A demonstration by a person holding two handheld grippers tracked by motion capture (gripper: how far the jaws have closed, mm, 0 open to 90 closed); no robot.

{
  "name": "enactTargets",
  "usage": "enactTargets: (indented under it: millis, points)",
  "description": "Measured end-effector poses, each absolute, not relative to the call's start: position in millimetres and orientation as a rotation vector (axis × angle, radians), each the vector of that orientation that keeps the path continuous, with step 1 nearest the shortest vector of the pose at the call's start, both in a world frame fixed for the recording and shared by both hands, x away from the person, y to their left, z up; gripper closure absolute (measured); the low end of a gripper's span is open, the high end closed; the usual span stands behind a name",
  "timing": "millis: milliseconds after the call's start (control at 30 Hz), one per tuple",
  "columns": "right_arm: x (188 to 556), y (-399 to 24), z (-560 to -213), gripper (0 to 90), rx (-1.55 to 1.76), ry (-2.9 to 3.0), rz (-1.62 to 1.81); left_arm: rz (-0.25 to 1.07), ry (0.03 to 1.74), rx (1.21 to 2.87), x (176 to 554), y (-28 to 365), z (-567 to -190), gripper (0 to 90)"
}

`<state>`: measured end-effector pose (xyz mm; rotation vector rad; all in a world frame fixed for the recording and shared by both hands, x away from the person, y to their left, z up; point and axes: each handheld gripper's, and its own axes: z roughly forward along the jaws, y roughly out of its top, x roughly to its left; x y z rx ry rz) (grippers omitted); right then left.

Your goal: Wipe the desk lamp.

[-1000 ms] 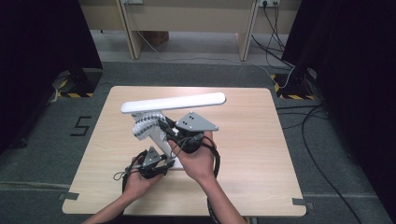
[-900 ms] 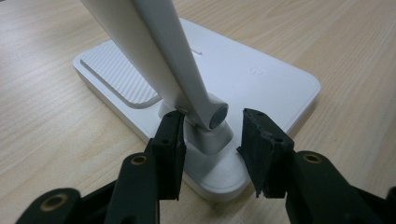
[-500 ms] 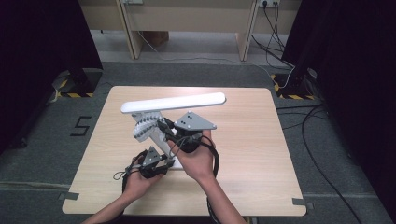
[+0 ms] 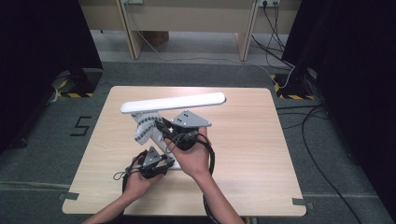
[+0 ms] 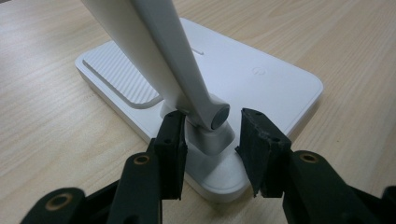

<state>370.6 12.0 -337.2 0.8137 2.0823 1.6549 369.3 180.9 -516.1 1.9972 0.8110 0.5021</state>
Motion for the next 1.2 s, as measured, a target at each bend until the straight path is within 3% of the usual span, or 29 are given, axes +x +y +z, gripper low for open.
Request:
enactTargets:
  millis: [1200]
  points:
    - [390, 4, -382, 81.4, 0.957, 2.135, 1.563, 0.515, 0.802, 1.986, 368, 181, -518, 60.8]
